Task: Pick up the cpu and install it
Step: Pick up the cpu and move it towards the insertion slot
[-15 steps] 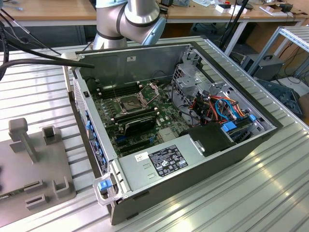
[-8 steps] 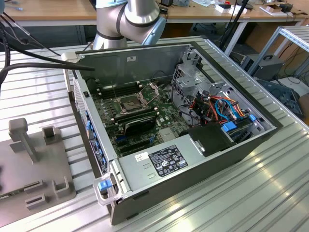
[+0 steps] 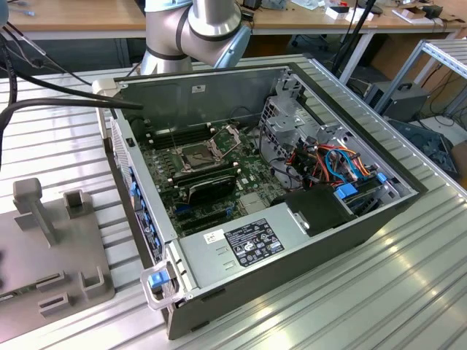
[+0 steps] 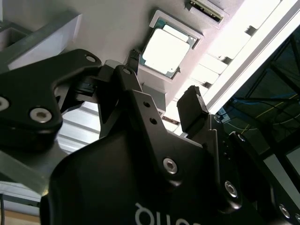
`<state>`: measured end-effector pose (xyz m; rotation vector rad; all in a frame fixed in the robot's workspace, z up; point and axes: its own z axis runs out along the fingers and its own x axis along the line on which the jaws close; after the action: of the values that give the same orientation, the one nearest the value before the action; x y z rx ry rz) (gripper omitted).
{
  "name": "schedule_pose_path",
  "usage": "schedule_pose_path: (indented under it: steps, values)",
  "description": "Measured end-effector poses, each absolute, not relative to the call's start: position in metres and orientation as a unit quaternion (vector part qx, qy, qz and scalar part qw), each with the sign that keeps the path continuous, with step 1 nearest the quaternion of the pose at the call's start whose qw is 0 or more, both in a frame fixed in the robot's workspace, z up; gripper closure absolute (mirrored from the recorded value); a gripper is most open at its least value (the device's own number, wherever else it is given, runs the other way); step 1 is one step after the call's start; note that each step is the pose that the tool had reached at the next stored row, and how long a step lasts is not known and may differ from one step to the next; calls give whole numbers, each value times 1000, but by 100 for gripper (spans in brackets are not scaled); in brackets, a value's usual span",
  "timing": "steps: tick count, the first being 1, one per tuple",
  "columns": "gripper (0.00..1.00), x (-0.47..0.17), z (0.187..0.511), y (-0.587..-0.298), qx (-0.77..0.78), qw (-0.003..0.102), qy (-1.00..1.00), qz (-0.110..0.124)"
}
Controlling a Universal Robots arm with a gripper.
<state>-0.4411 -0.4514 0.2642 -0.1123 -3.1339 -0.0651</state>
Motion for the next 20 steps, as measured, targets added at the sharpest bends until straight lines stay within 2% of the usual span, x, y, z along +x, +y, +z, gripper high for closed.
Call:
schedule_pose_path:
  steps: [20]
  values:
    - [40,-441,246,-451,-36,3,-999,-17]
